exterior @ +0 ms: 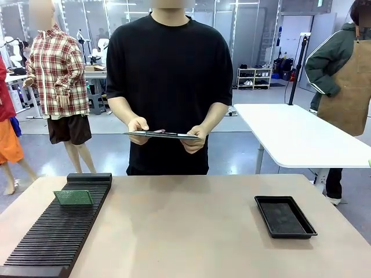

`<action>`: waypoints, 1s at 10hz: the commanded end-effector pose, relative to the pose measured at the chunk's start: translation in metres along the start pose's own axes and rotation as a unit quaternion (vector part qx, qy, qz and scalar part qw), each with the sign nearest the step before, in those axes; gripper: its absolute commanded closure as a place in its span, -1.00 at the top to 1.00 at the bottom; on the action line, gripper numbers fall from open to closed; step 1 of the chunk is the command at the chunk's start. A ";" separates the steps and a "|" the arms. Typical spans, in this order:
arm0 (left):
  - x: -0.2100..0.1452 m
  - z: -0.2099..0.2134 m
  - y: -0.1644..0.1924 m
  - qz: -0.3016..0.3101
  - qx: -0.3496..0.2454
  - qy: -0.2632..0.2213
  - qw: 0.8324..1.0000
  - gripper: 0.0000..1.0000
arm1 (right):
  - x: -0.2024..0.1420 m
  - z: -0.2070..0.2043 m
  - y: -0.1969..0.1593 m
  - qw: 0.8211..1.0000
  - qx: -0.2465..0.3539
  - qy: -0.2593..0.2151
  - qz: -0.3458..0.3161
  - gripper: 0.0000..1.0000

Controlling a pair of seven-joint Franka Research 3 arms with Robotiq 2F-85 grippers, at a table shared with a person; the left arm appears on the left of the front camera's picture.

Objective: Inspect the PCB.
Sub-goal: Pick up the Blank PCB and present it to the human.

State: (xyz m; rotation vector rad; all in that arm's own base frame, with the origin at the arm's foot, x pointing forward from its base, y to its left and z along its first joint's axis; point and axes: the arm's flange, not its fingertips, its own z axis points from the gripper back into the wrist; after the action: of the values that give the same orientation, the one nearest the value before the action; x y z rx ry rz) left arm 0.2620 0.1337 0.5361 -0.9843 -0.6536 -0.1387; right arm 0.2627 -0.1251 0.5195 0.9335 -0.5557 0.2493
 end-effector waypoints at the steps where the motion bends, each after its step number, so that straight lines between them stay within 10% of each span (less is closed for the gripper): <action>1: 0.002 -0.003 -0.001 -0.009 -0.010 0.003 1.000 1.00 | 0.003 -0.001 -0.001 1.000 0.006 0.000 0.010 1.00; 8: -0.001 -0.003 -0.001 0.003 0.001 0.005 1.000 1.00 | 0.003 -0.001 -0.001 1.000 0.006 0.000 0.010 1.00; 10: 0.016 0.002 -0.055 -0.116 0.140 0.029 0.983 1.00 | 0.003 -0.001 -0.001 1.000 0.006 0.000 0.010 1.00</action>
State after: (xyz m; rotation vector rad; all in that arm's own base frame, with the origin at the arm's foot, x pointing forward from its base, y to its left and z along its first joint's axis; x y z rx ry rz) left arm 0.2576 0.1202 0.5607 -0.8368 -0.6746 -0.2207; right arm 0.2643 -0.1241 0.5204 0.9339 -0.5502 0.2515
